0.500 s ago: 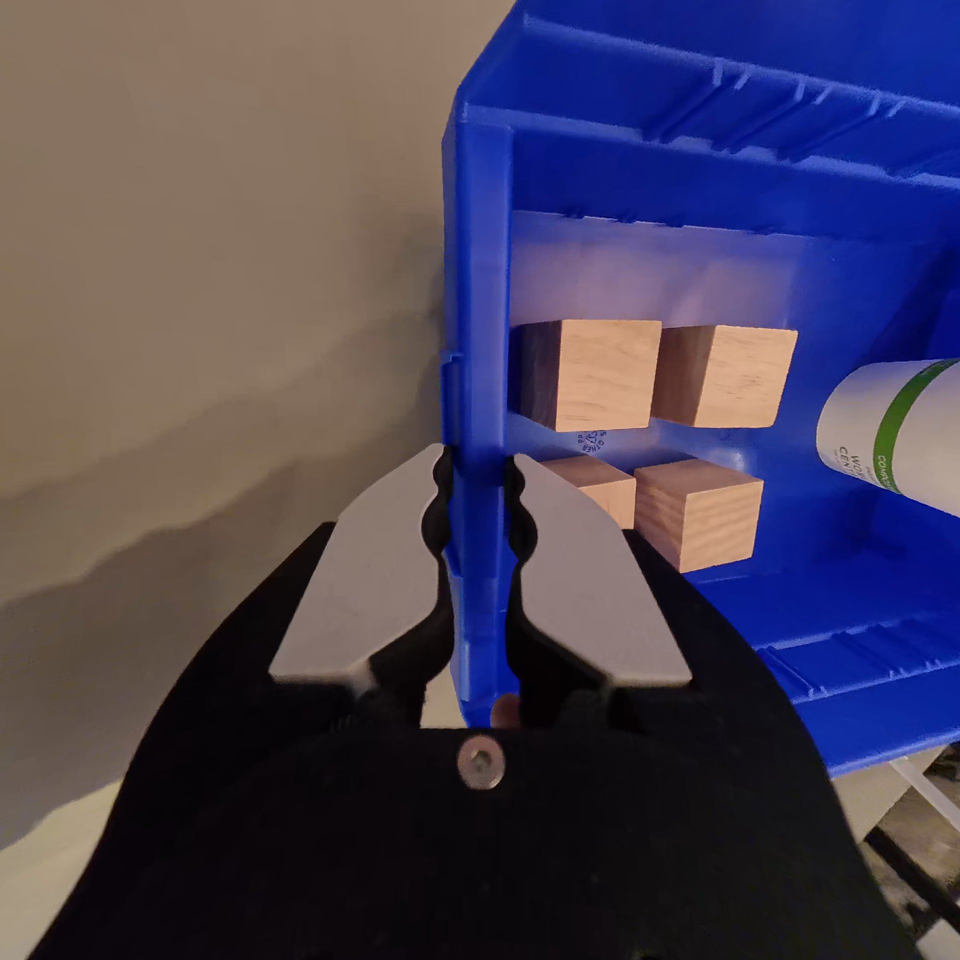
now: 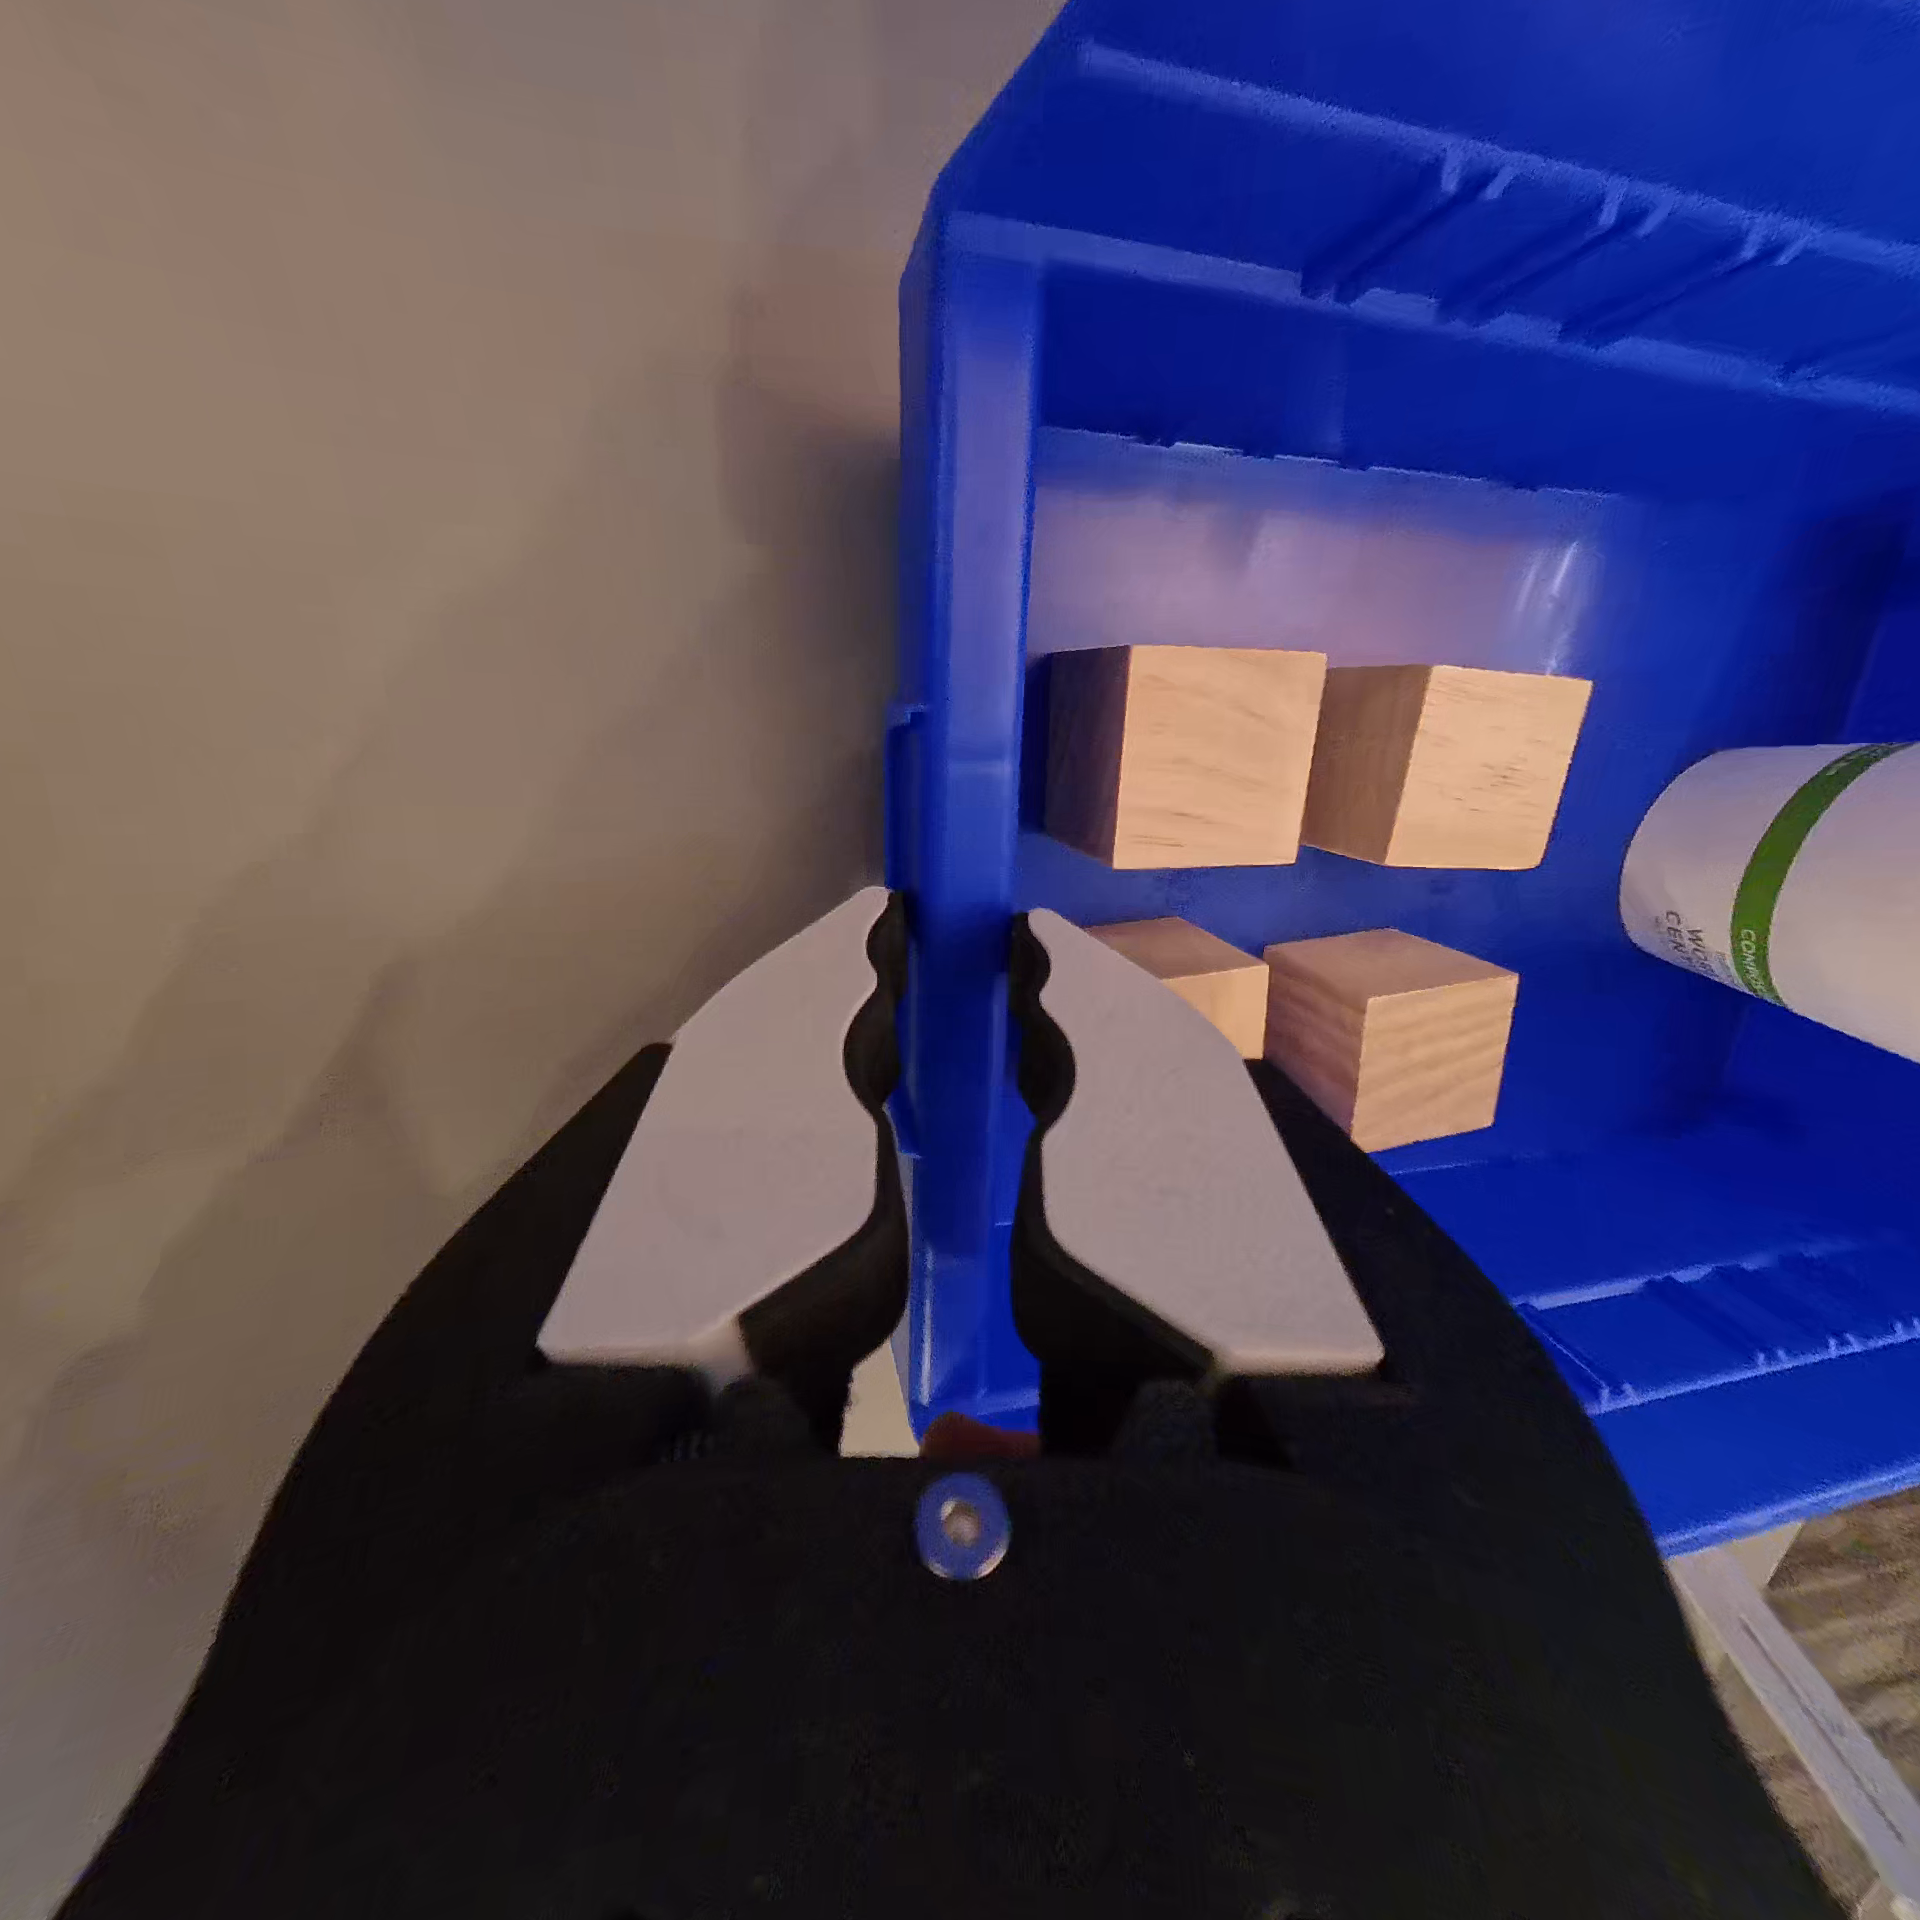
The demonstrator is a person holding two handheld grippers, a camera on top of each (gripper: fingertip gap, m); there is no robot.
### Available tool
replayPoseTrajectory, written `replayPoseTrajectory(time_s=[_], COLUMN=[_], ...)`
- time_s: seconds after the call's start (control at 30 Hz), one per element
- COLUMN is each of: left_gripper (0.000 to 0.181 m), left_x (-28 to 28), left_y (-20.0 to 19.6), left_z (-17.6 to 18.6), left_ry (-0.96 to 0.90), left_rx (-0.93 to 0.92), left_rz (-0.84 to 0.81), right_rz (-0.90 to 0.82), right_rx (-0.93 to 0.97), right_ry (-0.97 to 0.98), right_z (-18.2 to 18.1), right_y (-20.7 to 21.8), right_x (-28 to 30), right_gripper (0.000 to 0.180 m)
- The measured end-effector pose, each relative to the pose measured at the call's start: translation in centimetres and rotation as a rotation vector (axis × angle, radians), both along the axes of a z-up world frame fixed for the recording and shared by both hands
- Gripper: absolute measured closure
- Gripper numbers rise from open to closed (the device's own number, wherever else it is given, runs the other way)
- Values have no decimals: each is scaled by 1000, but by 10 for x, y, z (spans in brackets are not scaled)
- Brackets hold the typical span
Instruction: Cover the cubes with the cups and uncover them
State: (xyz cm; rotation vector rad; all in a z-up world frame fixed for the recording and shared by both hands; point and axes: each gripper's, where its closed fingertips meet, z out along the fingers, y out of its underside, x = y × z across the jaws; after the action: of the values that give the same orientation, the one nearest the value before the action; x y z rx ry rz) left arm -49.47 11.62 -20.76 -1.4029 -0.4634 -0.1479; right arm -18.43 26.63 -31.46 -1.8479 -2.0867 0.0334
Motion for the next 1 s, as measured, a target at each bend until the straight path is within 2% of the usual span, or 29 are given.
replayPoseTrajectory(time_s=[0.23,0.43,1.0], left_gripper=[172,172,172], left_x=[-10,-17,-16], left_y=[-7,-12,-11], left_z=[1,1,2], left_ry=[-8,-15,-23], left_rx=[12,22,35], left_rz=[25,39,29], right_rz=[-146,-202,-191], right_rx=[-19,-27,-25], right_ry=[-10,-14,-8], right_z=[0,0,-1], right_y=[50,86,92], right_x=[-48,-72,-65], right_gripper=[160,160,160])
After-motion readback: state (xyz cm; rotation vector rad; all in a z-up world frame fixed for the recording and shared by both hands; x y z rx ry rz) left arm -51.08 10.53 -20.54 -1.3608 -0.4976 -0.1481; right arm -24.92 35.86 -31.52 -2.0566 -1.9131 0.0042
